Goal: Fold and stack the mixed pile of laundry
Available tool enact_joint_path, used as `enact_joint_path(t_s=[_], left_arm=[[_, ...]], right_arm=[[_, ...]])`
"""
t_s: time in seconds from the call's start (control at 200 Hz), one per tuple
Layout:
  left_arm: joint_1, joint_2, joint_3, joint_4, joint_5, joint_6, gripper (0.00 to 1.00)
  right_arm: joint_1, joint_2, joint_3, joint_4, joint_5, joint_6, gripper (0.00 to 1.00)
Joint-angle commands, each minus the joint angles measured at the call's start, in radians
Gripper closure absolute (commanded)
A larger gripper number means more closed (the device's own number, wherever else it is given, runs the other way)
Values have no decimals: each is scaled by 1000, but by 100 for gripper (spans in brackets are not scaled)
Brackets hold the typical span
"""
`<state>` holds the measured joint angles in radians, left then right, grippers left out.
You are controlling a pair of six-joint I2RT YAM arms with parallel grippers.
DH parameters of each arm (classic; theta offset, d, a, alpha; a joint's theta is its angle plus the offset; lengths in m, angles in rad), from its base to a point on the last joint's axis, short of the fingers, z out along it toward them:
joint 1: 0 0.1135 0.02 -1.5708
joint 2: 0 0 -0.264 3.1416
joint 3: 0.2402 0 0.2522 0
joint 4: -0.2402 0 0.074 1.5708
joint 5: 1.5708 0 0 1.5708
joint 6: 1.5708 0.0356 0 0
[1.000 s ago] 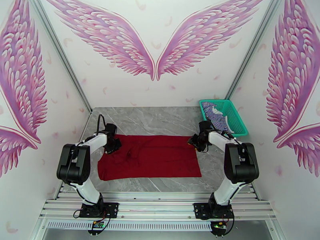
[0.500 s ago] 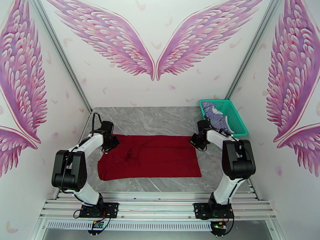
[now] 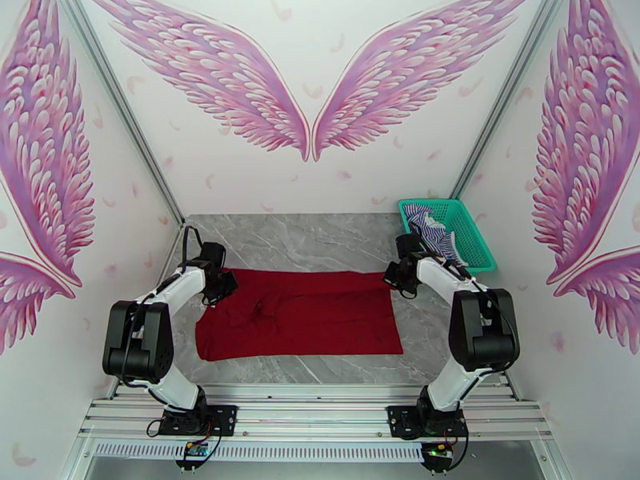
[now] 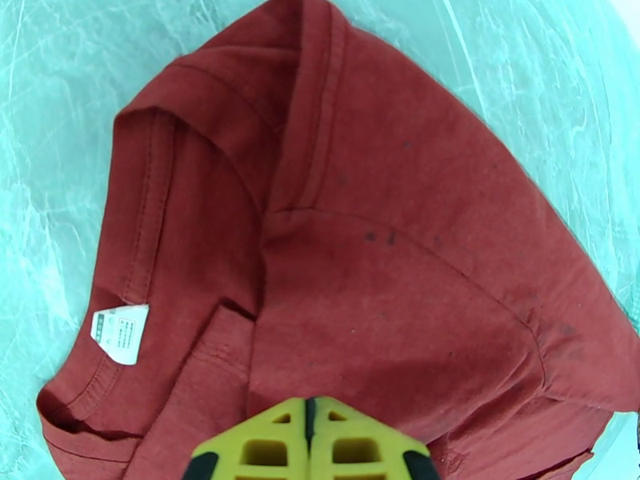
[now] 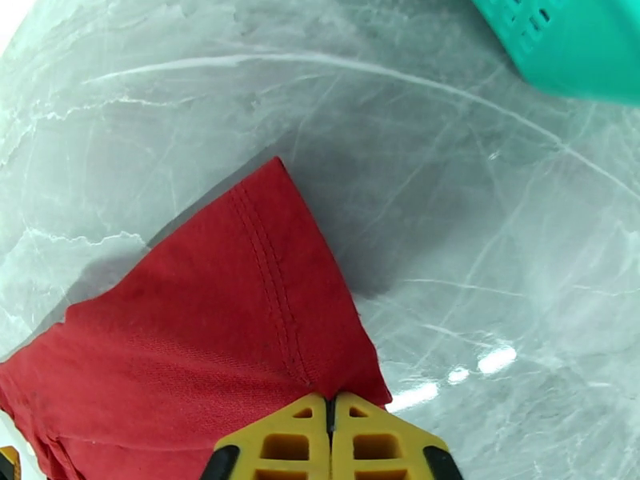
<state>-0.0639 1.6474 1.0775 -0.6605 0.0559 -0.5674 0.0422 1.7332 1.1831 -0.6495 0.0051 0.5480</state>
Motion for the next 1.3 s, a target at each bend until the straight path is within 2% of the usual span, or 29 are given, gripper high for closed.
enact_joint_path(t_s=[0.0,0.1,0.145,0.27,0.36,0.565,0.845,1.005,1.294], left_arm=[[-2,-39,-7,-46,5,31,97],[-10,-55,-19,-74,5,47,74],[-13,-61,-37,-70,19,47,69],[-20,-52,-76,-58,36,40,65],[-22,-28,-86,-60,26,28,56],[-41,-11,-106,-38,23,-18,55],[-57,34,-101,8,21,-36,65],[-59,20,-84,0,7,-31,100],[-60,-69,-26,-110,-41,5,100]], right_arm=[[11,2,-23,-22,23,-17,54],[19,1,-29,-17,26,-14,50],[21,0,-32,-14,28,-14,50],[22,9,-33,-9,22,-8,50],[26,20,-28,-4,11,-4,50],[34,35,-16,-2,8,-5,49],[35,43,-10,-4,4,-6,49],[34,43,-5,-11,10,-12,49],[35,29,-11,-18,12,-8,49]])
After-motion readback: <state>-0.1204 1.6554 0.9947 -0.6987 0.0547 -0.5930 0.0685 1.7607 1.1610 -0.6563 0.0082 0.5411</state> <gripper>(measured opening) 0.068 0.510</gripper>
